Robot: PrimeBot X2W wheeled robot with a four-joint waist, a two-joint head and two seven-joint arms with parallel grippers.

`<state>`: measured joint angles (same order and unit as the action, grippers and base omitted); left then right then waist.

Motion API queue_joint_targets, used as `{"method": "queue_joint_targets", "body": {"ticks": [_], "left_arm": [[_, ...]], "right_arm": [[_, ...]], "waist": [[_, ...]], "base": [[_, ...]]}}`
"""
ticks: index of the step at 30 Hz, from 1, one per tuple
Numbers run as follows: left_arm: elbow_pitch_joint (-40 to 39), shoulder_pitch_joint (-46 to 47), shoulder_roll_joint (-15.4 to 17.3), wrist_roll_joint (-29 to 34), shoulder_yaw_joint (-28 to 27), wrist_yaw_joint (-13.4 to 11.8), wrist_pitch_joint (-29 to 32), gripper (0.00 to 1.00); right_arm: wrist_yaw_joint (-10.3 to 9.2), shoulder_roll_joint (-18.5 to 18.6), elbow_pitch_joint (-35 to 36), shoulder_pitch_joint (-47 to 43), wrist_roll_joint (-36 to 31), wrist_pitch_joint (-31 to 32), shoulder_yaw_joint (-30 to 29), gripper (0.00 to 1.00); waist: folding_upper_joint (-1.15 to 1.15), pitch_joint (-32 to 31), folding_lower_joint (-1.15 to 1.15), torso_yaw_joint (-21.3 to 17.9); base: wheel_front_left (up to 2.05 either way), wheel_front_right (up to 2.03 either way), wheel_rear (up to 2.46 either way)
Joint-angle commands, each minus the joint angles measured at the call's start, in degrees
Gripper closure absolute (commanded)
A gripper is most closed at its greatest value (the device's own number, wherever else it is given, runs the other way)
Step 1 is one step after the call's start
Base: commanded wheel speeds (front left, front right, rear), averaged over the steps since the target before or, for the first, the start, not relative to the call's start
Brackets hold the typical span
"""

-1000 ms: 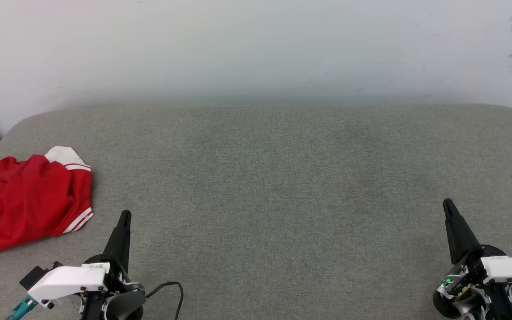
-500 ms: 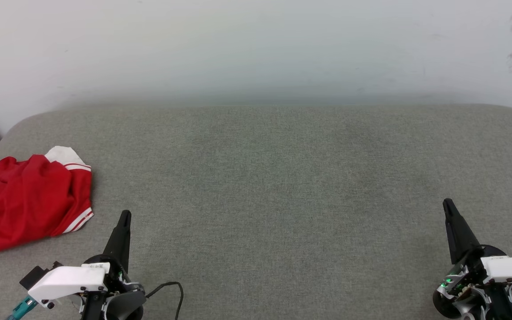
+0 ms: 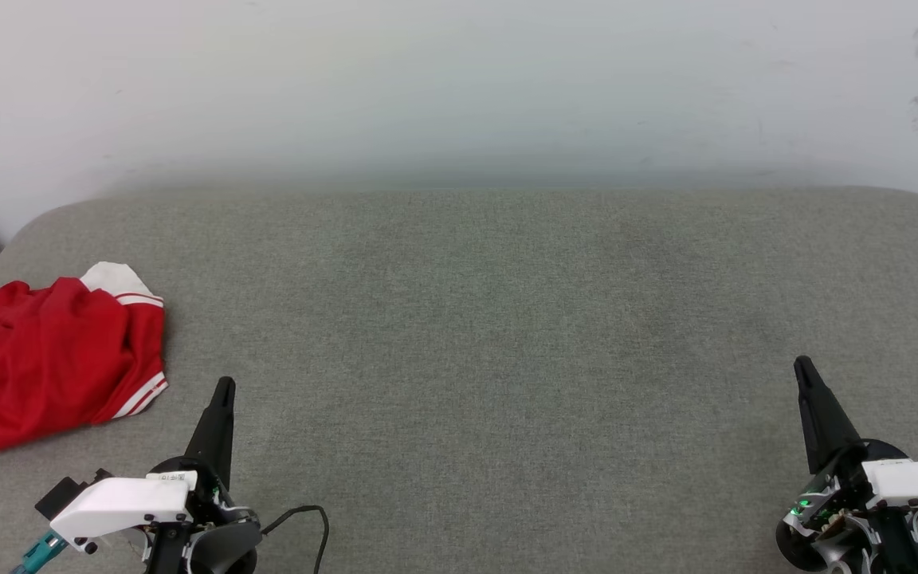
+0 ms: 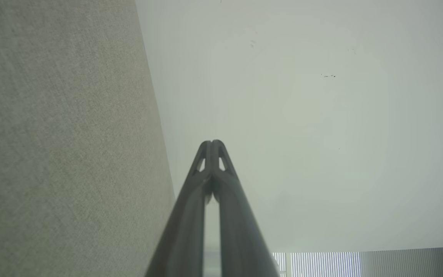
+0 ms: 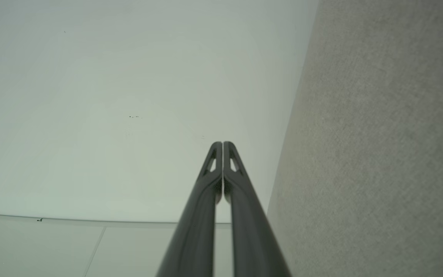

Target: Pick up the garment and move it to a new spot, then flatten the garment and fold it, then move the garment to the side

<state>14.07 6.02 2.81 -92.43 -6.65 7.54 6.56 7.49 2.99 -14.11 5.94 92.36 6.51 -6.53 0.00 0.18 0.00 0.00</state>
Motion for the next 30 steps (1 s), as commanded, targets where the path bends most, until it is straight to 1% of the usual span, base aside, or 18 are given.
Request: {"method": "queue_joint_targets", "body": {"ticks": [1,30], "left_arm": [[-0.1,0.4,-0.1,0.1,-0.1,0.1,0.1,1.0],[-0.1,0.4,-0.1,0.1,-0.1,0.1,0.1,1.0]], "right_arm": [[0.0,-0.2,0.0,0.7,0.1,0.0,0.0,1.0],[0.0,-0.2,0.0,0.7,0.1,0.0,0.0,1.0]], "waist": [[0.0,0.0,0.0,0.0],[0.0,0.0,0.0,0.0]], "base": [[0.0,0.0,0.0],[0.0,0.0,0.0]]}}
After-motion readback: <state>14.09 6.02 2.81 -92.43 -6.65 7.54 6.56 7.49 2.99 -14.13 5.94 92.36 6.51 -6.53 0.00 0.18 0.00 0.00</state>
